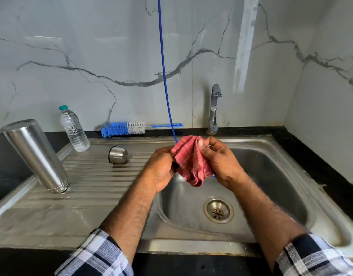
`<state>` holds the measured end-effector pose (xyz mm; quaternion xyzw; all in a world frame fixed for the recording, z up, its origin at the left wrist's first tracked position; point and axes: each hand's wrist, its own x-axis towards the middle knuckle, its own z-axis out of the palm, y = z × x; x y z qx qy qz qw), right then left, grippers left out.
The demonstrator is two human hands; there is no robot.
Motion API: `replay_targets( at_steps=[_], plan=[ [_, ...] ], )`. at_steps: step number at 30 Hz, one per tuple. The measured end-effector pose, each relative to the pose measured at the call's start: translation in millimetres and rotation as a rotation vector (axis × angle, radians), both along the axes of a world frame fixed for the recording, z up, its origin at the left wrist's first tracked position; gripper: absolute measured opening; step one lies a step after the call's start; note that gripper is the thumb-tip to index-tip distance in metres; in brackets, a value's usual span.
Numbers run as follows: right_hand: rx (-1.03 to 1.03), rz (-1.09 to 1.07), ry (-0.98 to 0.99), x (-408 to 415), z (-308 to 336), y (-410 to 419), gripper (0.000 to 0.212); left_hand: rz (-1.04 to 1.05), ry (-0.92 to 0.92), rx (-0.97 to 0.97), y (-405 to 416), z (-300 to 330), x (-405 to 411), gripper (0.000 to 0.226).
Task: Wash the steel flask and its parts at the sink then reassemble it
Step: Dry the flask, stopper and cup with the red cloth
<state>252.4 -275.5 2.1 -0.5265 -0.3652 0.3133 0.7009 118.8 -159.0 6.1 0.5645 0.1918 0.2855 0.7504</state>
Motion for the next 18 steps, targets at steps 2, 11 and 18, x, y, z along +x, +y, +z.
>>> replay_targets(
  at_steps=[2,11,18],
  plan=[
    [0.022,-0.004,0.091,0.2,0.3,1.7,0.024,-0.043,-0.043,0.030,-1.9,-1.5,-1.4,0.040],
    [-0.004,0.051,0.049,4.6,0.9,-8.2,0.022,-0.086,-0.082,0.058,-3.1,-4.9,-5.4,0.047],
    [-0.044,-0.176,-0.087,-6.7,-4.9,-0.3,0.022,-0.036,-0.144,0.032,-2.4,-11.8,-0.7,0.021]
  ],
)
